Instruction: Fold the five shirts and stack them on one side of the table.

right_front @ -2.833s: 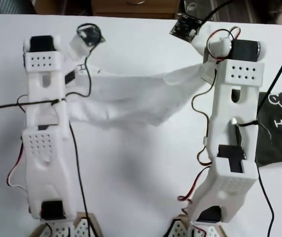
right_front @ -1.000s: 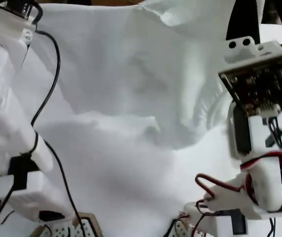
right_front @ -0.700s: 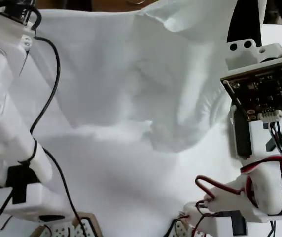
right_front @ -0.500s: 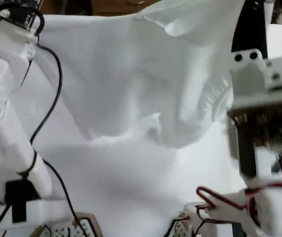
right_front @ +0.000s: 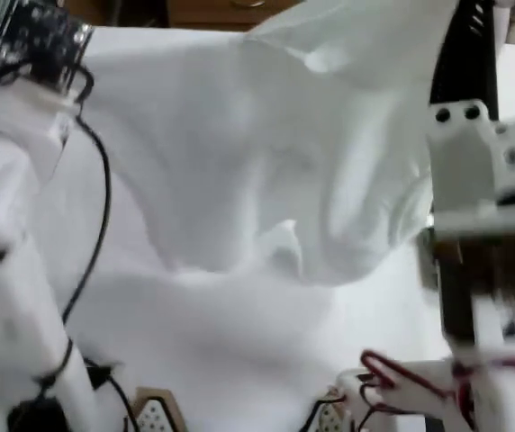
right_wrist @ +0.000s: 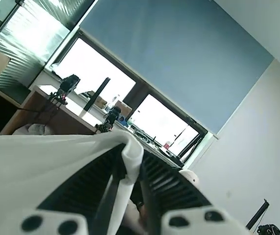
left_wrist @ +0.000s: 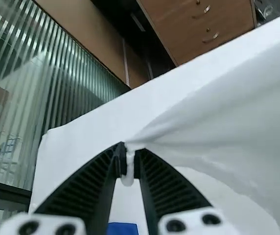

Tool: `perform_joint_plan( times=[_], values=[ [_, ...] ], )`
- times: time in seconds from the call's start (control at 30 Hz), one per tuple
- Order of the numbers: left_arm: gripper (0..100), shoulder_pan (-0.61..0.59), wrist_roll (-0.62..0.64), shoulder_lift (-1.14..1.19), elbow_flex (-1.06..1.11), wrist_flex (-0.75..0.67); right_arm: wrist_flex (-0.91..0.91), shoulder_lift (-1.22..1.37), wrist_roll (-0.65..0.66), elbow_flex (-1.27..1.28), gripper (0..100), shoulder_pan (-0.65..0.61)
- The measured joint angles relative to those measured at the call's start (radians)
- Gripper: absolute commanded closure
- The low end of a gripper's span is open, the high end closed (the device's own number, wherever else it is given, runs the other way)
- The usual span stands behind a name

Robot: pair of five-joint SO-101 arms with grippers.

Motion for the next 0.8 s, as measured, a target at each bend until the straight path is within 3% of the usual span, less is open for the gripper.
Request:
perform_joint_plan(
  times=[0.3, 0.53, 0.8],
  values=[
    [98, -0.107, -0.011, -0.187, 0.043, -0.003, 0.074, -0.14, 0.0, -0.002, 97.8, -0.083],
    [98, -0.147, -0.021, -0.186, 0.048, -0.017, 0.104, -0.146, 0.0, 0.064, 97.8, -0.084],
    [98, -0.133, -0.021, -0.063, 0.147, -0.126, 0.083, -0.075, 0.0, 0.301, 97.8, -0.084]
  ],
)
